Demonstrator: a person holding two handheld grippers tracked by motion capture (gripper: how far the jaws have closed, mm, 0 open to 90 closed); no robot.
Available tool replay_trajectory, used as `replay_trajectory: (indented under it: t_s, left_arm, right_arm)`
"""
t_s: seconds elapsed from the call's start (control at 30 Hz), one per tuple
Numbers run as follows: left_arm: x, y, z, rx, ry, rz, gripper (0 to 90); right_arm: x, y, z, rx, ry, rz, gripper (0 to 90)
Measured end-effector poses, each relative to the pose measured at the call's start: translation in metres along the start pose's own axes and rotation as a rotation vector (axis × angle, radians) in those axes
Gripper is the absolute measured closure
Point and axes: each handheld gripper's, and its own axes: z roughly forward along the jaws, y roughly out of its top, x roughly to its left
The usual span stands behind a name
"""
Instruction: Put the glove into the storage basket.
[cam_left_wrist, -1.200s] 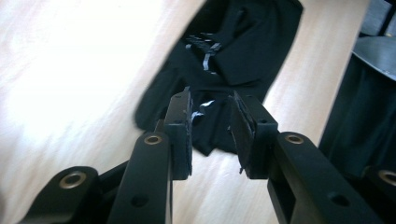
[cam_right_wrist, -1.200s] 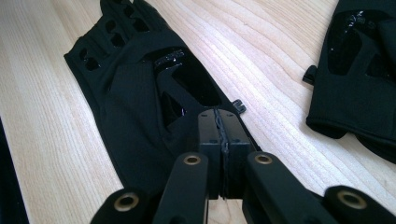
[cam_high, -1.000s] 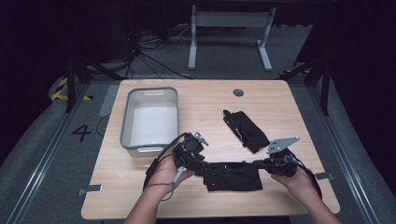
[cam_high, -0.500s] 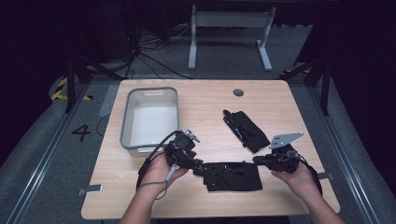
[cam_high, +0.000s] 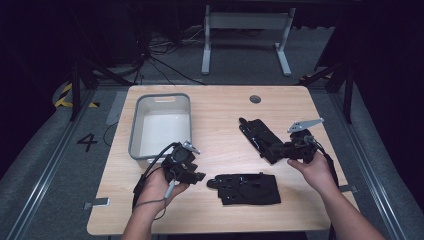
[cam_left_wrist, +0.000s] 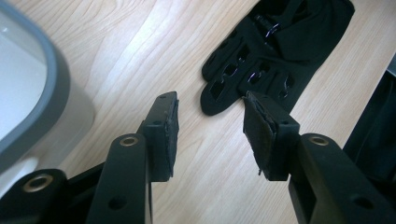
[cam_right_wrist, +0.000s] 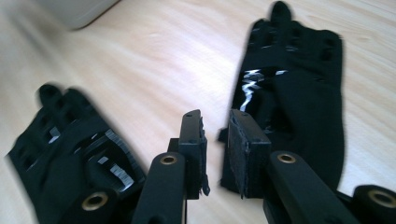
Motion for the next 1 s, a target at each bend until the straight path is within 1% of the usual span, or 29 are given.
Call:
replay_trajectory:
  t_s: [0.07, 0.1, 0.2, 0.23, 0.27, 0.33, 0.4, 0.53, 0.57, 0.7, 0.73, 0.8, 0.83, 0.93, 1.0]
  left_arm:
    - [0.001, -0.002, -0.001, 0.001, 0.003, -0.011, 55.1]
    - [0.002, -0.003, -0.002, 0.0, 0.004, -0.013, 55.0]
    - [0.002, -0.005, -0.004, 0.001, 0.007, -0.013, 55.0]
    - [0.002, -0.005, -0.005, 0.002, 0.008, -0.011, 55.2]
    - [0.002, -0.005, -0.005, 0.002, 0.008, -0.011, 55.2]
    - [0.003, -0.006, -0.006, 0.001, 0.008, -0.012, 55.1]
    - [0.004, -0.006, -0.007, 0.002, 0.009, -0.015, 54.8]
    - [0.005, -0.005, -0.007, 0.0, 0.01, -0.02, 54.0]
    - [0.005, -0.005, -0.007, 0.0, 0.009, -0.02, 53.6]
    - [0.006, -0.005, -0.007, 0.002, 0.007, -0.019, 53.5]
    - [0.006, -0.004, -0.007, 0.001, 0.007, -0.02, 53.4]
    - [0.006, -0.004, -0.007, 0.001, 0.008, -0.019, 53.2]
    - [0.006, -0.004, -0.007, 0.0, 0.008, -0.019, 53.2]
    - [0.006, -0.004, -0.006, 0.004, 0.009, -0.018, 53.2]
    - [0.007, -0.004, -0.005, 0.004, 0.007, -0.019, 53.2]
  right_arm:
    - [-0.009, 0.003, 0.004, -0.002, -0.009, 0.028, 75.1]
    - [-0.016, 0.005, 0.006, -0.001, -0.014, 0.048, 74.9]
    - [-0.029, 0.008, 0.011, 0.004, -0.043, 0.091, 74.4]
    - [-0.036, 0.009, 0.014, 0.007, -0.058, 0.111, 73.3]
    - [-0.036, 0.009, 0.014, 0.007, -0.058, 0.111, 73.3]
    - [-0.044, 0.009, 0.018, 0.009, -0.063, 0.131, 72.3]
    - [-0.052, 0.009, 0.022, 0.016, -0.078, 0.154, 71.3]
    - [-0.062, 0.007, 0.029, 0.03, -0.113, 0.167, 69.5]
    - [-0.066, 0.007, 0.032, 0.034, -0.122, 0.178, 69.1]
    - [-0.076, 0.004, 0.04, 0.042, -0.139, 0.19, 69.2]
    - [-0.08, 0.003, 0.044, 0.048, -0.141, 0.202, 69.2]
    - [-0.082, 0.003, 0.046, 0.05, -0.146, 0.206, 69.4]
    - [-0.084, 0.003, 0.048, 0.061, -0.149, 0.215, 69.4]
    - [-0.09, 0.002, 0.052, 0.075, -0.148, 0.239, 69.2]
    - [-0.092, 0.001, 0.055, 0.075, -0.137, 0.249, 67.8]
